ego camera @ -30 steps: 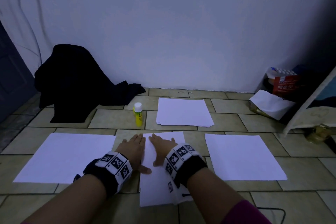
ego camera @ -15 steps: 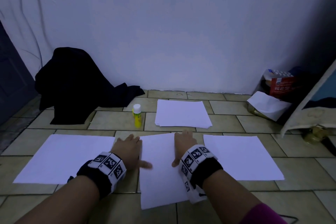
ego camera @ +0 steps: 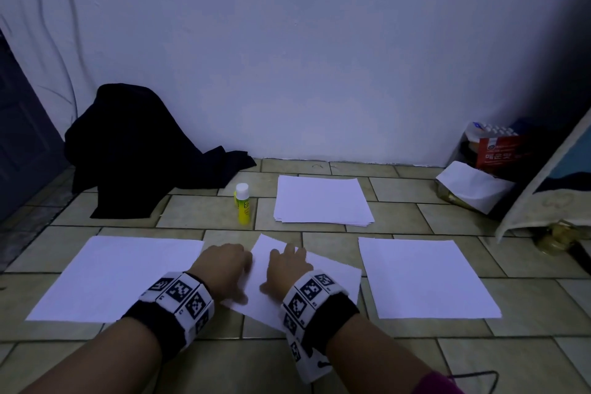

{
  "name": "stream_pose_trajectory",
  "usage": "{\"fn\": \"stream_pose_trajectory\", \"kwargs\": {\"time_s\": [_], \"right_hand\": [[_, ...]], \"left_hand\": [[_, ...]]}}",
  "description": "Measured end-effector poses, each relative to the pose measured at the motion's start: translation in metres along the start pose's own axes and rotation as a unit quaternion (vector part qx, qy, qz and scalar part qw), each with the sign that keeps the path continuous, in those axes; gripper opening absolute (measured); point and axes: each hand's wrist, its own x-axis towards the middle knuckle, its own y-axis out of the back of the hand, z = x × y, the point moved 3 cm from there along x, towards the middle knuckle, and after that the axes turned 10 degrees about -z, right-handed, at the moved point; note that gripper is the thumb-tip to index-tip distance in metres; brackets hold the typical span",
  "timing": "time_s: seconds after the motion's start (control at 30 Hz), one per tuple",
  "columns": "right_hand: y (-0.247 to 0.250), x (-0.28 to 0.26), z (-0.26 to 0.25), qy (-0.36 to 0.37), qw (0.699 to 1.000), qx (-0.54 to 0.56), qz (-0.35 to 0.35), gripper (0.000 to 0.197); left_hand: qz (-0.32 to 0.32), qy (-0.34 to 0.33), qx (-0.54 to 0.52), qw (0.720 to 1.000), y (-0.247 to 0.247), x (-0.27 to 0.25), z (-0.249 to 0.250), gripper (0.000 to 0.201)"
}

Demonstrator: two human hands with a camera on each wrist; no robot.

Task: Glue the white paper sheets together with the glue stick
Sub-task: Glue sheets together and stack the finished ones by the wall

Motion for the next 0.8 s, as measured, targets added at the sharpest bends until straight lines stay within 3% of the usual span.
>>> {"fn": "stream_pose_trajectory", "kwargs": {"time_s": [0.1,0.17,0.27,0.37,0.6,0.8], "right_hand": [[0.0,0.001,-0.009,0.044,0.999,-0.015,-0.015,0.063],[0.0,0.003,-0.012,0.073,0.997,-0.023,-0.026,0.072],[0.0,0.004,-0.018,0.142,0.986,-0.071,-0.06,0.086],[0.004,0.003,-0.013,0.181,0.975,-0.098,-0.09,0.083],[0.027,-0.009,0.054,0.095,0.99,-0.032,-0.102,0.084],[0.029,-0.002,0.099,0.022,0.996,0.001,-0.088,0.105]], "left_hand": [[-0.016,0.001,-0.035,0.999,-0.01,0.001,-0.004,0.094],[-0.068,0.001,-0.051,0.996,-0.019,0.003,-0.007,0.112],[-0.123,-0.004,-0.059,0.991,-0.028,0.007,-0.011,0.118],[-0.131,-0.01,-0.065,0.989,-0.029,0.008,-0.013,0.119],[-0.125,-0.001,-0.063,0.99,-0.028,0.007,-0.01,0.119],[-0.118,0.001,-0.05,0.992,-0.026,0.004,-0.011,0.123]]}}
